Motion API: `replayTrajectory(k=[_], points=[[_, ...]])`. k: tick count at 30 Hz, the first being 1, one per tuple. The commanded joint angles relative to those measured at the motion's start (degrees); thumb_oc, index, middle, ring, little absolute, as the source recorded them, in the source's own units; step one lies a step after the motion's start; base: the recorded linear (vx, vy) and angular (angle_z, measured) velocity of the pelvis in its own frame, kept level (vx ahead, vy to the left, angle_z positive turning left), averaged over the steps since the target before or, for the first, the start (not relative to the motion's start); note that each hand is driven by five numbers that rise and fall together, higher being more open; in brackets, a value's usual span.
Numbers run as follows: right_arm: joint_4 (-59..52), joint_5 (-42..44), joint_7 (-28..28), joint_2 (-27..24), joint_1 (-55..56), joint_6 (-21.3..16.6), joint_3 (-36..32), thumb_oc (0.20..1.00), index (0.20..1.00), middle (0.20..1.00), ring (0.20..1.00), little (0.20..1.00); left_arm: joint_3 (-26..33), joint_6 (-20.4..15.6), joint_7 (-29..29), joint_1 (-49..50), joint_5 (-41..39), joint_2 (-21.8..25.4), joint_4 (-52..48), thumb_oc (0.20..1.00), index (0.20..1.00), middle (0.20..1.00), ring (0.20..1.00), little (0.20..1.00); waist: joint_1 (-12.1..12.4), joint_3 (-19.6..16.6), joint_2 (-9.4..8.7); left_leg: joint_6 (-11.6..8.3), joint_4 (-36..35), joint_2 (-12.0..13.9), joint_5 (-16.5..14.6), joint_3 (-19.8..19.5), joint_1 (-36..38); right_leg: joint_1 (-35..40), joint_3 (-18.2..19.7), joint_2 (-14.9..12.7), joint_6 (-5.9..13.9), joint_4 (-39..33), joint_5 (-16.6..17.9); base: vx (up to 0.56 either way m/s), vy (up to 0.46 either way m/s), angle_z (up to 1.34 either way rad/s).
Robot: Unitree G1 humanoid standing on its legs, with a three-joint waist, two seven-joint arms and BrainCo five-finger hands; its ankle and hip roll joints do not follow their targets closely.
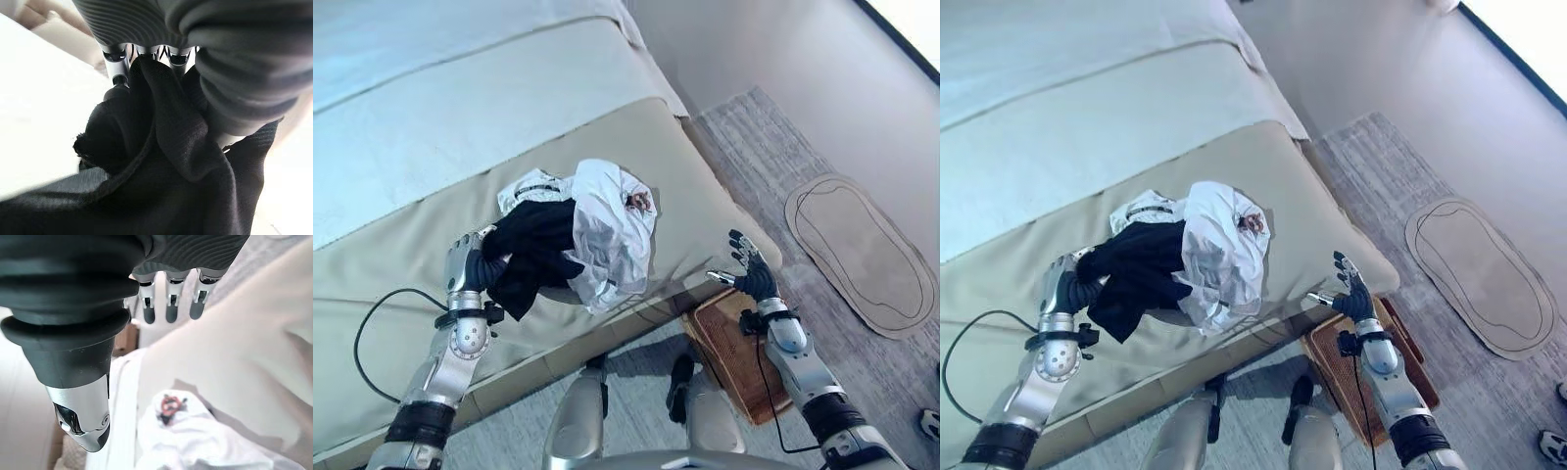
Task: Pick up clothes into the bucket
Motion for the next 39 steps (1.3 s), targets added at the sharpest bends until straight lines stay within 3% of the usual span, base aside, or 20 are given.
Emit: replayTrajectory(k=[1,6,10,19,29,39], points=[[-3.2,-3.8,0.3,-1.3,-1.1,-1.9,0.8,1.000,1.000,1.000,1.000,1.000,4.5,-6.3,-1.2,-0.1,-6.1,0.9,-5.9,0.200,0.200,0.200,0.200,0.200,0.2,-4.7,-1.33,0.72,-1.1,0.9,-1.8,1.9,0.9,-0.5,2.2,-3.8,3.35,-7.6,10.5,0.04,-0.017,-0.01],[-5.3,-9.4,2.4,-4.4,-4.0,-1.9,5.2,1.000,1.000,1.000,1.000,1.000,3.2,-10.0,-5.7,0.4,-10.6,2.4,-13.5,0.200,0.200,0.200,0.200,0.200,0.9,-6.2,-1.19,0.56,-1.3,1.1,-2.2,2.1,3.1,1.7,2.3,-3.2,3.33,-8.8,10.4,0.07,-0.039,0.00],[-9.4,-11.6,7.5,-6.6,-9.1,-1.7,12.1,1.000,1.000,1.000,1.000,1.000,-0.8,-12.8,-13.5,-1.3,-19.5,5.0,-22.6,0.200,0.200,0.200,0.200,0.200,1.5,-8.7,-1.11,0.39,-2.1,1.4,-2.7,2.5,6.3,4.7,2.4,-2.7,3.16,-9.4,9.7,0.09,-0.041,-0.02],[-16.1,-7.8,13.0,-3.2,-12.0,-0.6,18.2,1.000,1.000,1.000,1.000,1.000,-6.7,-11.9,-20.9,-6.4,-28.1,4.6,-29.1,0.200,0.200,0.200,0.200,0.200,1.0,-11.8,-0.77,0.06,-3.5,2.3,-3.1,3.3,10.5,8.2,2.4,-1.7,2.77,-11.1,9.0,0.05,-0.025,-0.02],[-13.9,-1.3,16.2,2.5,-13.7,1.6,22.3,1.000,1.000,1.000,1.000,1.000,-10.9,-9.9,-27.0,-7.4,-34.1,2.6,-31.4,0.200,0.200,0.200,0.200,0.200,0.7,-12.9,-0.33,-0.20,-4.5,2.9,-3.0,3.7,12.1,9.4,2.8,-0.8,2.27,-12.1,8.9,0.01,-0.009,-0.02],[-11.9,6.6,17.7,6.3,-14.8,3.0,24.7,1.000,1.000,1.000,1.000,1.000,-13.6,-9.2,-28.2,-8.3,-35.5,2.1,-31.7,0.200,0.200,0.200,0.200,0.200,0.7,-12.9,-0.18,-0.30,-4.4,3.1,-3.0,3.9,12.5,9.6,2.9,-0.6,2.17,-11.9,8.8,0.00,0.000,0.00]])
